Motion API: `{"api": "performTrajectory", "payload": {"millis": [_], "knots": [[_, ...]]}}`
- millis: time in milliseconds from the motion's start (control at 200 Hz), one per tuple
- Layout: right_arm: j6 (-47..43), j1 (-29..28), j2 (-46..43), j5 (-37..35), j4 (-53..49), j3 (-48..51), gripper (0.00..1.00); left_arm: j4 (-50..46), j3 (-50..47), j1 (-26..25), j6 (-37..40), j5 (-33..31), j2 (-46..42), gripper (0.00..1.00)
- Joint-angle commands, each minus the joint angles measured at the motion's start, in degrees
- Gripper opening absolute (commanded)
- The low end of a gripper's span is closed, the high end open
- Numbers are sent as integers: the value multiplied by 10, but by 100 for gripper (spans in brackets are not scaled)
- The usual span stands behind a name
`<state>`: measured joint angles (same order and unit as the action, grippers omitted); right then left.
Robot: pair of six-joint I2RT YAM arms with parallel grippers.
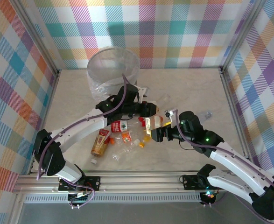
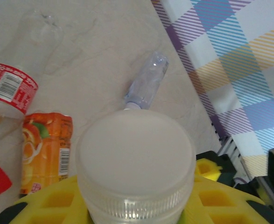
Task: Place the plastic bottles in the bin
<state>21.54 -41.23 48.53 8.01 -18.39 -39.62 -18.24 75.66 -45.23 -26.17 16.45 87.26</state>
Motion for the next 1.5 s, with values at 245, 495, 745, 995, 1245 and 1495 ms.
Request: {"api": "performTrajectory", "payload": {"millis": [245, 495, 745, 995, 1245, 1495], "knots": [[-27, -3, -71, -57, 30, 16, 100, -165, 161, 3, 143, -61, -2, 35], [-72, -2, -87, -73, 18, -24, 100, -246, 304, 9, 228, -105, 39, 36], [-100, -2, -113, -84, 63, -52, 100, -293, 445, 19, 305, -169, 91, 36], [-145, -2, -142, -103, 101, -81, 100, -329, 567, 31, 363, -247, 154, 36], [-182, -2, -159, -110, 85, -99, 100, -313, 640, 51, 411, -304, 196, 36], [-177, -2, -158, -114, 68, -94, 100, -261, 654, 90, 441, -342, 216, 37]]}}
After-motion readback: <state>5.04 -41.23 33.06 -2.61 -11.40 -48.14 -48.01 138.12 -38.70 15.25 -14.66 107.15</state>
